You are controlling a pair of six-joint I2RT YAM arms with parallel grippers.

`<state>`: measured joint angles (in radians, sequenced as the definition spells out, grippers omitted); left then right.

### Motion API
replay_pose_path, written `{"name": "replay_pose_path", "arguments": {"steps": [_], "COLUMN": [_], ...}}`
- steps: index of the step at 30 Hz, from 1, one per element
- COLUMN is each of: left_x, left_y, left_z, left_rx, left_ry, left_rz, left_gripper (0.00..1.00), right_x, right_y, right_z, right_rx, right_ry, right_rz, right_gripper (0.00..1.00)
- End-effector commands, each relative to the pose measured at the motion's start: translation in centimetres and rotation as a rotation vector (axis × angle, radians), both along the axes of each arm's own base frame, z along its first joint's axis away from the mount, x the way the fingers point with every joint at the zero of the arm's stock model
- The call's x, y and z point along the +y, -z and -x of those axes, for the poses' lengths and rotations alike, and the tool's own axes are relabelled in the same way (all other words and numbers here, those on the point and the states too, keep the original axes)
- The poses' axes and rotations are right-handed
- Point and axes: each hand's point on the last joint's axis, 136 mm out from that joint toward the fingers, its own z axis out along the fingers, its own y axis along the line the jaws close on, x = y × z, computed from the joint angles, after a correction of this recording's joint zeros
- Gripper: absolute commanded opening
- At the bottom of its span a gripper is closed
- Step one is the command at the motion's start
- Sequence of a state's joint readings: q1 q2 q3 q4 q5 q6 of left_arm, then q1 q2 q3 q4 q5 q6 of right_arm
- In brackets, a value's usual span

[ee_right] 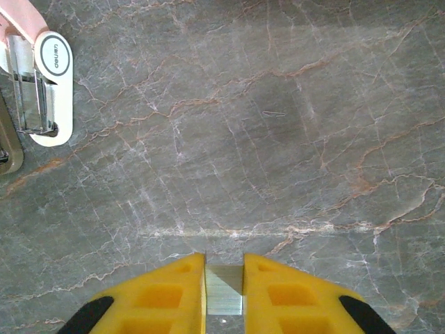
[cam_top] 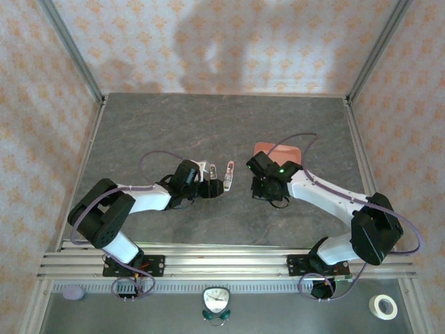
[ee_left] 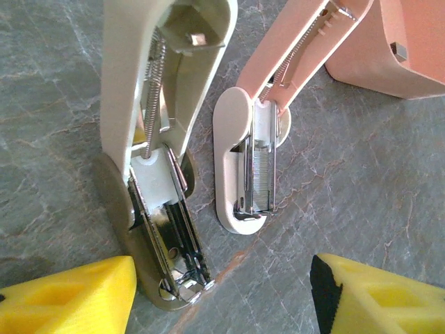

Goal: Load the staples into the stapler

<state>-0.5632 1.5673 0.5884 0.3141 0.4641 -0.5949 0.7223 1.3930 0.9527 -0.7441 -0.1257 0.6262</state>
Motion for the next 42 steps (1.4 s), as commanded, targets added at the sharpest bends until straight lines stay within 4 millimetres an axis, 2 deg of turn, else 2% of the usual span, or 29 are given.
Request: {"name": "replay_pose_path", "arguments": {"steps": [1, 9, 14, 19, 24, 28, 32, 35, 39, 42], "left_x": [0.7, 5.2, 7.4, 8.4, 8.4, 8.3, 8.2, 8.2, 8.2, 8.3], "left_y": [-1.6, -3.8, -4.5, -4.1, -4.0, -4.3, -4.4, -4.4, -4.3, -4.3], "left_z": [-0.2, 0.4, 1.0, 1.6, 1.7, 1.5, 1.4, 1.5, 1.5, 1.5], "left_rx": [-0.042, -0.140, -0.187, -0.187, -0.182, -0.190, -0.192, -0.192, -0.189, -0.193], "left_ry": [-0.026, -0.153, -0.214, -0.231, -0.230, -0.232, -0.228, -0.224, -0.224, -0.228], "left_rz": [-0.032, -0.121, -0.148, -0.164, -0.160, -0.155, -0.157, -0.157, -0.158, -0.162], "left_gripper": [0.71, 0.75, 0.77, 0.78, 0.78, 0.78, 0.78, 0.78, 0.78, 0.78], "right_x": [-0.6, 1.9, 2.6, 2.3, 1.7, 1.9, 2.3, 2.5, 1.8, 2.1], "right_y": [0.6, 2.8, 4.7, 6.1, 7.0, 6.3, 4.1, 3.1, 3.4, 4.0], "right_z": [0.0, -0.9, -0.7, -0.1, 0.1, -0.1, -0.6, -0.8, -0.9, -0.7], "right_rx": [0.011, 0.072, 0.128, 0.182, 0.217, 0.213, 0.173, 0.171, 0.221, 0.242], "right_ry": [-0.019, -0.112, -0.187, -0.294, -0.350, -0.349, -0.338, -0.308, -0.228, -0.210], "right_rz": [0.082, 0.148, 0.184, 0.240, 0.288, 0.286, 0.262, 0.232, 0.229, 0.194], "right_gripper": [0.19, 0.20, 0.20, 0.20, 0.20, 0.25, 0.36, 0.37, 0.33, 0.33]}}
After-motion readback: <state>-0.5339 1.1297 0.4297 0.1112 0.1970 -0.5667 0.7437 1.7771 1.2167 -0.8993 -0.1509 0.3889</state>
